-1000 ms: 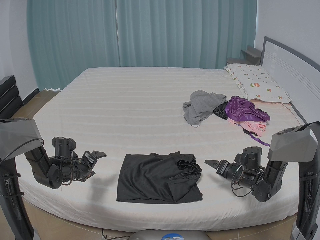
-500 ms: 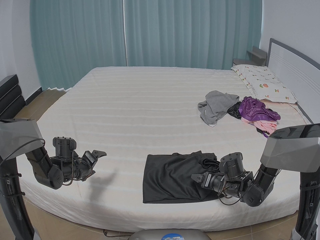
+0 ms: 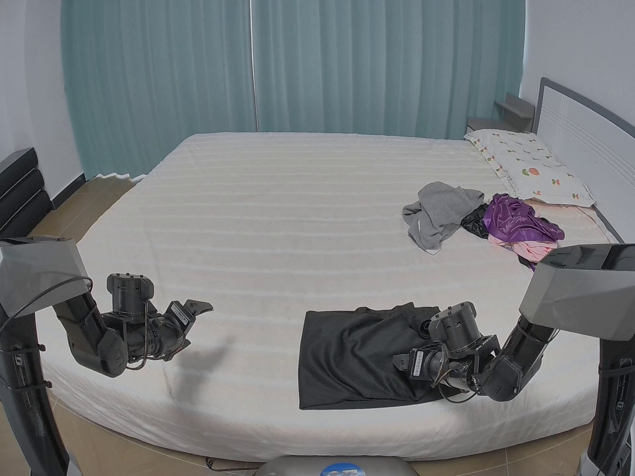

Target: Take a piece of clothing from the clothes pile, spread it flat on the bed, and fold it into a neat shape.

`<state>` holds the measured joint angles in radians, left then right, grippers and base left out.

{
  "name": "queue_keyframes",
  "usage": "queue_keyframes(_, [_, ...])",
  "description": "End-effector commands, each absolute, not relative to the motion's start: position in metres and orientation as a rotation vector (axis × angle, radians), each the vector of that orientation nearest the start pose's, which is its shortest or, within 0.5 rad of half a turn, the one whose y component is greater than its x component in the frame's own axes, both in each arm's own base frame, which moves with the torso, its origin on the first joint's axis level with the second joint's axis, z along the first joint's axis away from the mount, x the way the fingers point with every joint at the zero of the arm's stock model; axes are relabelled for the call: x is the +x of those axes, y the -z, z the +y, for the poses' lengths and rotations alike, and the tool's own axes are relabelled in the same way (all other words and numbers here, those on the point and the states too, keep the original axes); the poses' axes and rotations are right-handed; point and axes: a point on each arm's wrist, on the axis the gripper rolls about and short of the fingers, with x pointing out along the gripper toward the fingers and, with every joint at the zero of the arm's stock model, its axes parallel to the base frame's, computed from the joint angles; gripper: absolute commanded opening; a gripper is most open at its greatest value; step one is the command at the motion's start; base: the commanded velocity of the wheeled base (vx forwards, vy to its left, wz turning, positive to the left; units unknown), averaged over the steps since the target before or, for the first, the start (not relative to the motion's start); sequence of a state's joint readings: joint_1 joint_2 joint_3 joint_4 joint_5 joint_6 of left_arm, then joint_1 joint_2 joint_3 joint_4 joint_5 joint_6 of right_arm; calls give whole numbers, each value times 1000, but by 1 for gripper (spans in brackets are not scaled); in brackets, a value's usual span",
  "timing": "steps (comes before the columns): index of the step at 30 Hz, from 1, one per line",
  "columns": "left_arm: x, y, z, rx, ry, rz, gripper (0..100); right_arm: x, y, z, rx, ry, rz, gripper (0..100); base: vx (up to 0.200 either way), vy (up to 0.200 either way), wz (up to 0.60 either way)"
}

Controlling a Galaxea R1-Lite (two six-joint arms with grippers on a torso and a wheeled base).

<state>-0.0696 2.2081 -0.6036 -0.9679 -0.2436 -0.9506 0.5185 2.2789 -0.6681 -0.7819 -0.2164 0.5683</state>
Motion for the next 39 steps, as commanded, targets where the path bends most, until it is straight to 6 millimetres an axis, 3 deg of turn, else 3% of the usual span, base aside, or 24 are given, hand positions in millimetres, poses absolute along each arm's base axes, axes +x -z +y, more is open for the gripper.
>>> queue_keyframes(1, [329, -3, -28, -966, -25, 737, 100, 293, 21, 151, 215, -26, 821, 100, 0, 0, 0])
queue_keyframes(9, [328, -2, -28, -966, -26, 738, 100, 281, 20, 126, 125, 11, 866, 100, 0, 0, 0])
queue_keyframes(15, [328, -2, -29, -964, -25, 740, 100, 263, -7, 104, 48, 6, 836, 100, 0, 0, 0])
queue_keyframes(22, [328, -2, -28, -964, -26, 740, 100, 254, -13, 75, -37, 28, 892, 100, 0, 0, 0])
queue_keyframes(31, [328, -2, -29, -964, -25, 740, 100, 258, -29, 87, 164, -167, 874, 100, 0, 0, 0])
queue_keyframes(38, [328, -2, -29, -964, -25, 740, 100, 268, -7, 107, 255, -225, 942, 100, 0, 0, 0])
queue_keyframes(39, [328, -2, -29, -964, -23, 740, 100, 272, 4, 112, 264, -220, 949, 100, 0, 0, 0])
